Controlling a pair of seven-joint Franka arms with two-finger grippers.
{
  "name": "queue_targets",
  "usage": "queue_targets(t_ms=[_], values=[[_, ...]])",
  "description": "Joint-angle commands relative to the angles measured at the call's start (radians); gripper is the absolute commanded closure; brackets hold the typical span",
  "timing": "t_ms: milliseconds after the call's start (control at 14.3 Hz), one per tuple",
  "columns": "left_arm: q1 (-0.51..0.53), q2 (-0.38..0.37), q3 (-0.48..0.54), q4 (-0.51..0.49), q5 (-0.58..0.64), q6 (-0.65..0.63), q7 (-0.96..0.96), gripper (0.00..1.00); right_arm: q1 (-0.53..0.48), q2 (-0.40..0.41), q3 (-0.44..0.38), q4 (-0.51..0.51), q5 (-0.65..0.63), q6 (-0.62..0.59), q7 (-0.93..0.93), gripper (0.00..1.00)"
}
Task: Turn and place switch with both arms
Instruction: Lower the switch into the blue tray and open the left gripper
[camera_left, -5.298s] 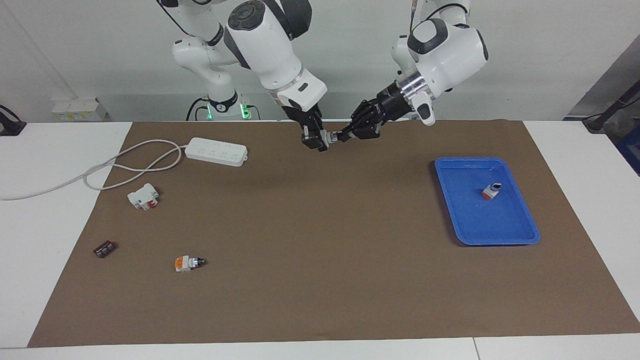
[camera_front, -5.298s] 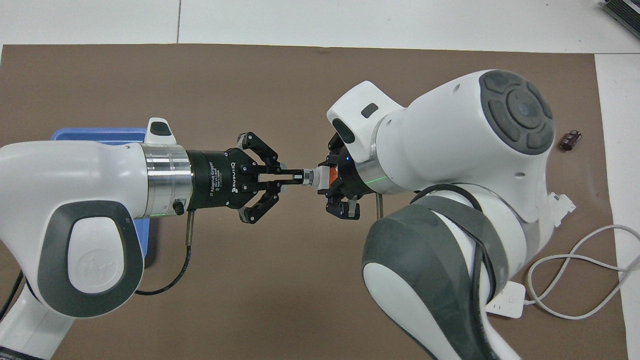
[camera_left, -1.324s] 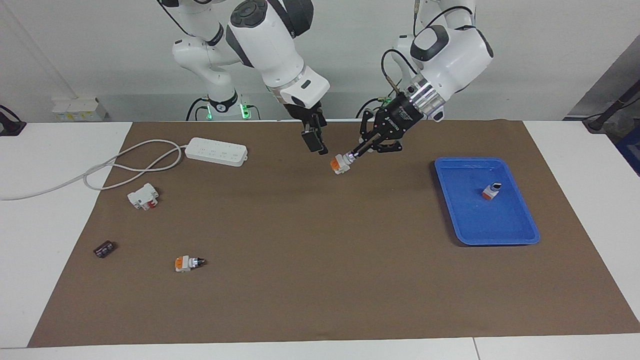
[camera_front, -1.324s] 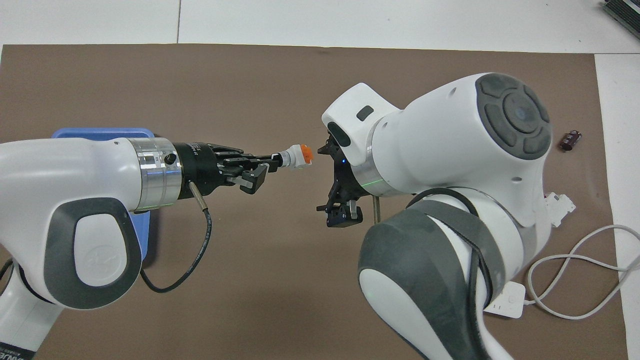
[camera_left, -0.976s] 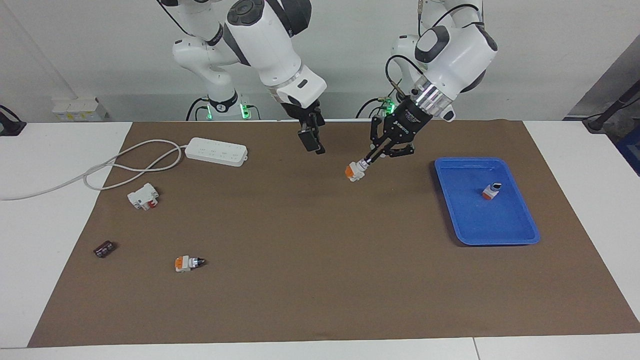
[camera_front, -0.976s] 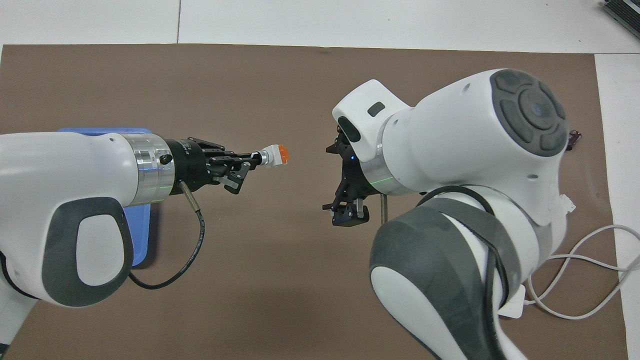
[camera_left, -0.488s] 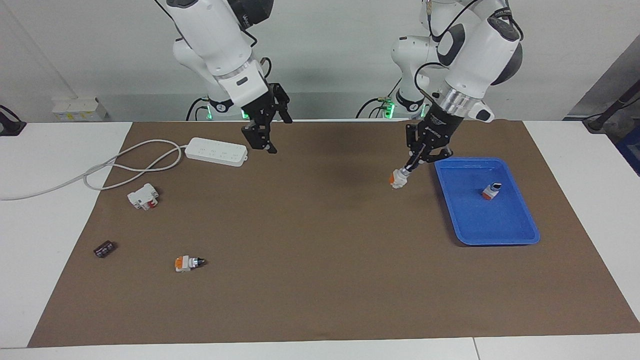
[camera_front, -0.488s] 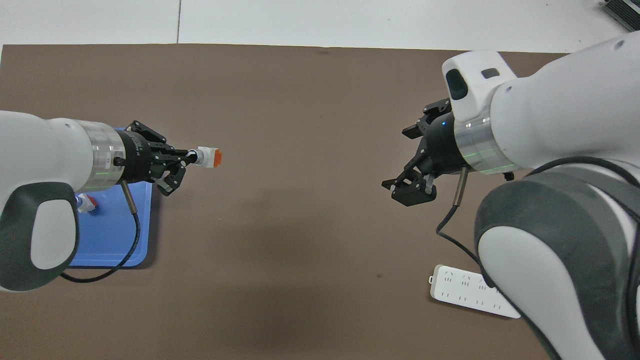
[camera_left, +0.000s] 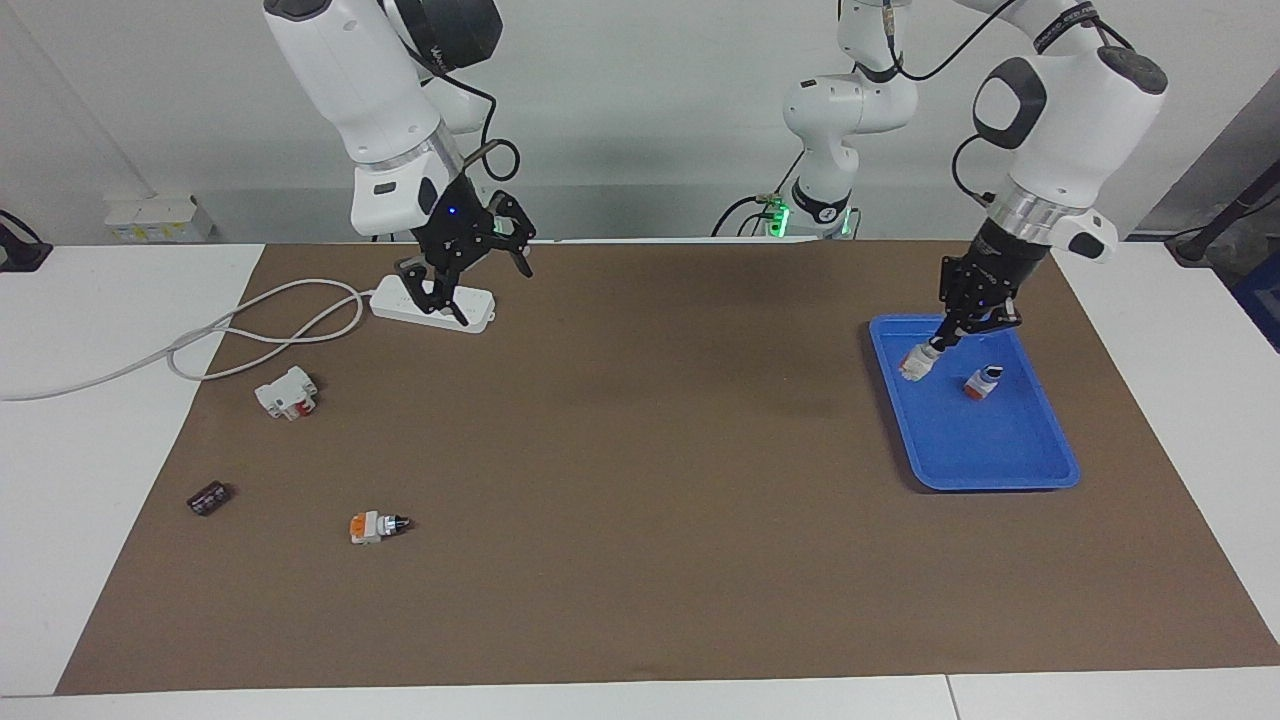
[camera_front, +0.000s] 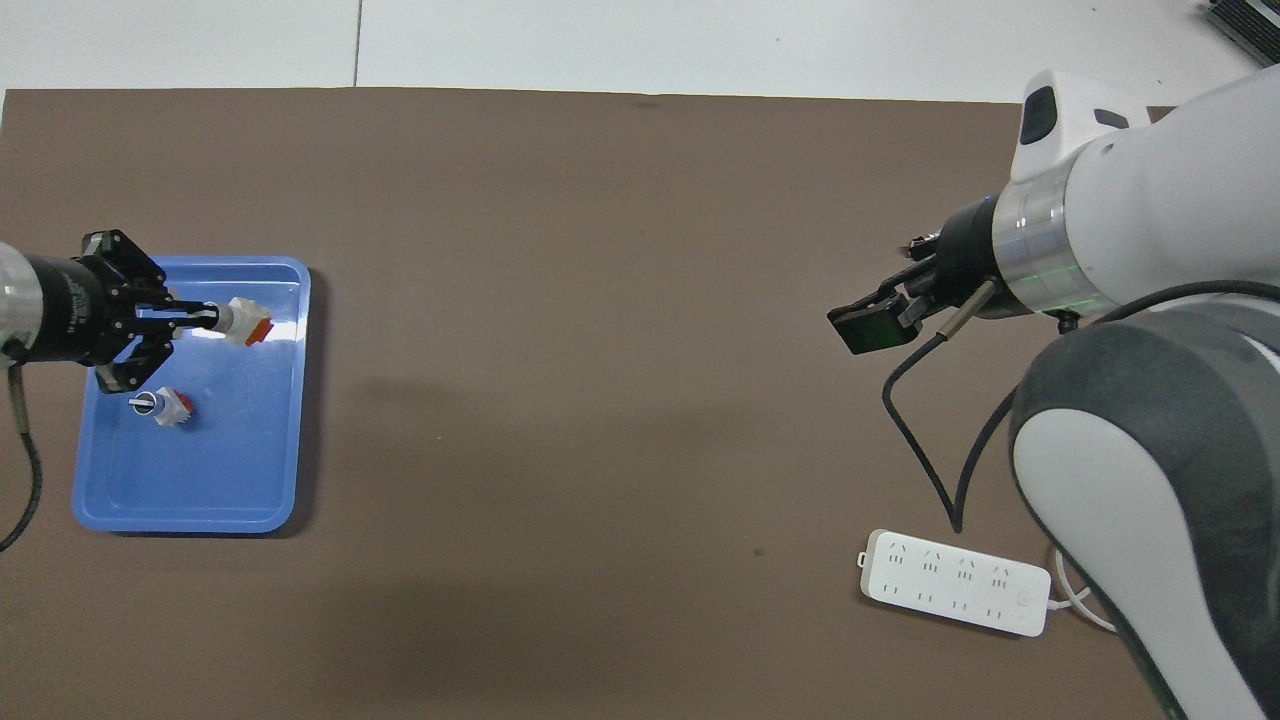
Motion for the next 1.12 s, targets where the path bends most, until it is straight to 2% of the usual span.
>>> queue_targets(t_ms=[0,209,418,558,836,1046], values=[[0.066,-0.017,-0.011,-0.033,0.016,-0.004,0.282,1.00,0.008,-0.025,-0.002,-0.008,-0.071,0.008,0.203,0.00],[0.091,-0.022,-0.012,-0.103,0.079,0.053,0.552,1.00,0.086,-0.029,-0.135,-0.014,-0.085,-0.007,0.362,0.00],[0.085,-0.021,-0.012,-0.155,0.113,0.077,0.738,1.00,0.091,-0.034,-0.211,-0.019,-0.090,-0.035,0.430,0.00],[0.077,-0.016,-0.014,-0.194,0.140,0.123,0.821,1.00,0.112,-0.040,-0.251,-0.026,-0.092,-0.076,0.542,0.00],[0.090,-0.002,-0.012,-0.280,0.157,0.234,0.996,1.00,0.143,-0.041,-0.337,-0.026,-0.118,-0.141,0.594,0.00],[0.093,0.002,-0.014,-0.341,0.157,0.303,1.052,1.00,0.152,-0.041,-0.350,-0.028,-0.122,-0.176,0.653,0.00]])
